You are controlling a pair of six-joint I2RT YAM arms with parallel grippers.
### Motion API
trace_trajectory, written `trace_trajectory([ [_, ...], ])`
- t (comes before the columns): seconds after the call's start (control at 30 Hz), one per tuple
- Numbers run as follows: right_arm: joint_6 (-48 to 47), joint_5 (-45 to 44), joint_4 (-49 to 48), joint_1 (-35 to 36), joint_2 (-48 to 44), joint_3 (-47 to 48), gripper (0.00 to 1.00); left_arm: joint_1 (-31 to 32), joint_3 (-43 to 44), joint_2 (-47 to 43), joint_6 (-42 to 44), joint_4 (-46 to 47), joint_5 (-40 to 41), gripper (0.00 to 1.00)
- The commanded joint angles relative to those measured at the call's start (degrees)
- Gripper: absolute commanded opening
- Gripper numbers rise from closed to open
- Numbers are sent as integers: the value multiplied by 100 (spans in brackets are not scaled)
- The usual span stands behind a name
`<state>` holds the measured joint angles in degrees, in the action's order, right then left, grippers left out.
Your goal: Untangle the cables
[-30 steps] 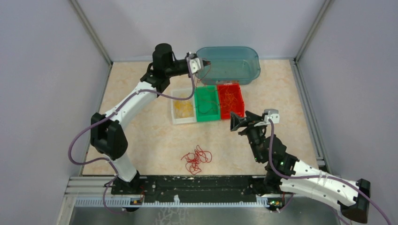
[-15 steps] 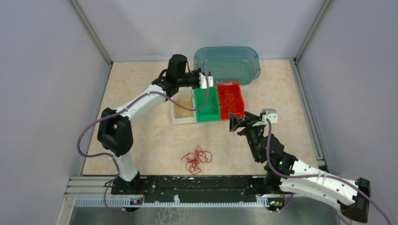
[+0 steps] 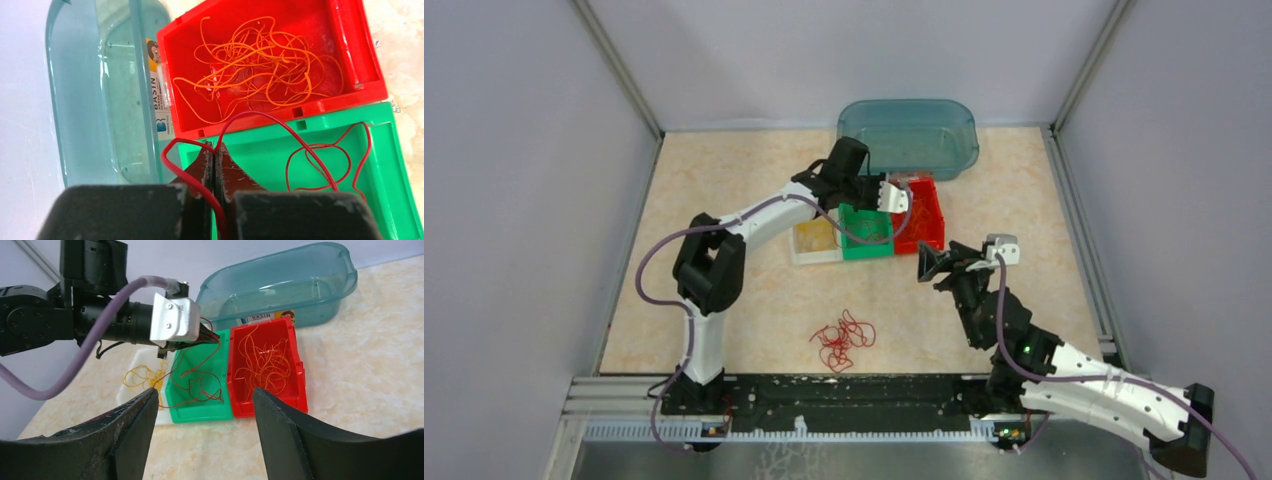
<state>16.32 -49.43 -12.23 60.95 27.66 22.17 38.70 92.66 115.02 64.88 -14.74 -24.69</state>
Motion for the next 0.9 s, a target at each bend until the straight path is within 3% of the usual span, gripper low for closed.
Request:
trace_trajectory([
  [0.0,68,-78,59,-47,-86,292,70,59,527,277,214,-481,452,0],
  [0.17,82,-73,121,-48,-92,330,70,52,538,298,158,-518,555,13],
  [0.23,95,-67,141,-47,-98,325,70,38,554,252,31,-548,544,23],
  [0.27,99,-62,146,-41,-92,324,70,27,564,223,-18,-574,517,33],
  [0.3,102,-60,150,-47,-94,326,70,20,590,193,-42,-620,461,60],
  [0.33,108,-52,160,-47,-90,332,70,16,649,188,-23,-793,416,75],
  [0.37,115,-56,166,-48,-94,336,70,15,753,187,4,-946,368,79],
  [0.73,131,130,150,-47,64,347,70,-120,2033,-97,-523,-1745,-49,81],
  [0.87,95,570,99,-43,399,452,70,-347,2538,-446,-1268,-1937,-397,82],
])
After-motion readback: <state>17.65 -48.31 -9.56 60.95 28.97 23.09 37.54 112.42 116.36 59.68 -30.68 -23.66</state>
